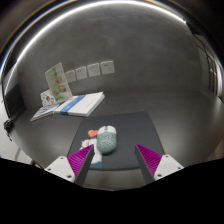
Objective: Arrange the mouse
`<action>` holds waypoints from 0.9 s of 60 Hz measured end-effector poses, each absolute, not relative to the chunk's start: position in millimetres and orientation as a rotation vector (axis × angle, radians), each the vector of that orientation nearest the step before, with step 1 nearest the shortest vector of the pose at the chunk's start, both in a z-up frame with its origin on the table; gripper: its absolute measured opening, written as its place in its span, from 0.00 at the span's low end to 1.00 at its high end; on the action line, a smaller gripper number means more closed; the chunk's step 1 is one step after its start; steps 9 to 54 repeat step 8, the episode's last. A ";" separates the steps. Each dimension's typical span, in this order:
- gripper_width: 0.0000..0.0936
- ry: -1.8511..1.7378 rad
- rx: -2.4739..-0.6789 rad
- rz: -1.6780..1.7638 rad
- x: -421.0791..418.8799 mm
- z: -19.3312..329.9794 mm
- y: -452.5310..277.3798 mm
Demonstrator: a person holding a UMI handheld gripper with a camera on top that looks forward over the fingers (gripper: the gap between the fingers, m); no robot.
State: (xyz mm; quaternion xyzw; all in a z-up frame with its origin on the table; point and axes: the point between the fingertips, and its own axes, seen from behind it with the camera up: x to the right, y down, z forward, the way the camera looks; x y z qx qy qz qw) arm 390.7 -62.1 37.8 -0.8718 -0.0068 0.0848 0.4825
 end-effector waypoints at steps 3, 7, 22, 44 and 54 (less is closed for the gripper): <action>0.90 0.015 -2.126 0.194 408.3 42.8 -80.8; 0.90 0.050 -2.131 0.167 430.7 42.2 -105.9; 0.90 0.058 -2.132 0.156 436.5 41.9 -112.2; 0.90 0.058 -2.132 0.156 436.5 41.9 -112.2; 0.90 0.058 -2.132 0.156 436.5 41.9 -112.2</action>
